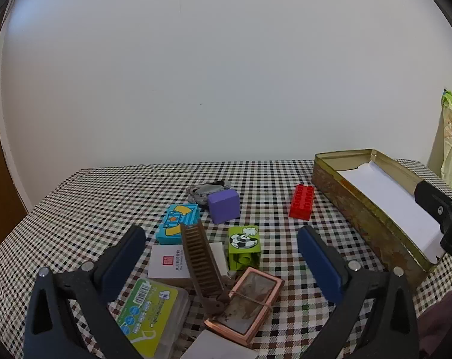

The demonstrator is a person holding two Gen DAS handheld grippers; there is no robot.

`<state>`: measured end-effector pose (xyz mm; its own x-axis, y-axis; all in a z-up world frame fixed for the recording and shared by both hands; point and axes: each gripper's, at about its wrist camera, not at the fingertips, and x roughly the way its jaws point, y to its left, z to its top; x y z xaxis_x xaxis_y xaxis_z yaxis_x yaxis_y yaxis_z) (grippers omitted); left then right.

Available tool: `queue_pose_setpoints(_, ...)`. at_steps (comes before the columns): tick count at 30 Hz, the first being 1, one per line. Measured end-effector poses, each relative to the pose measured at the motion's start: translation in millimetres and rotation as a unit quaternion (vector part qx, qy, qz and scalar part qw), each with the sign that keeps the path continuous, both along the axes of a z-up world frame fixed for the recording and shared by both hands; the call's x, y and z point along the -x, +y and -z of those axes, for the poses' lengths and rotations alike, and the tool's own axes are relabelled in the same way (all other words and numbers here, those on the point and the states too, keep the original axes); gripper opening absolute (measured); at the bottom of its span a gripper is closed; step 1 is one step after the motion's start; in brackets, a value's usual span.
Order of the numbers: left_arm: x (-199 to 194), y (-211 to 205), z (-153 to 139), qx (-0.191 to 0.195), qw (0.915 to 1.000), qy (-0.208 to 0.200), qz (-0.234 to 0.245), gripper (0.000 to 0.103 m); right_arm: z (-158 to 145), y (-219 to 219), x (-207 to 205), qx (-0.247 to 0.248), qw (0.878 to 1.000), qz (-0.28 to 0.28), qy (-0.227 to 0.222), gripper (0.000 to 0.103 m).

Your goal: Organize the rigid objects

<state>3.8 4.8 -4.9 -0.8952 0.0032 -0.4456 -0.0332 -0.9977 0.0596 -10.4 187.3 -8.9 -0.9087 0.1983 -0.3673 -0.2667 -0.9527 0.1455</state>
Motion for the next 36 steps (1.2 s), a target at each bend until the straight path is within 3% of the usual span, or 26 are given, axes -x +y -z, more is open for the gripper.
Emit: queue_pose_setpoints(36,1.5,-11.3,0.1,-0.024,0.9993,-0.023,-0.018,0.103,-2.6,-5.1,7.1,-0.004,1.0,-0.006,-0.01,0.102)
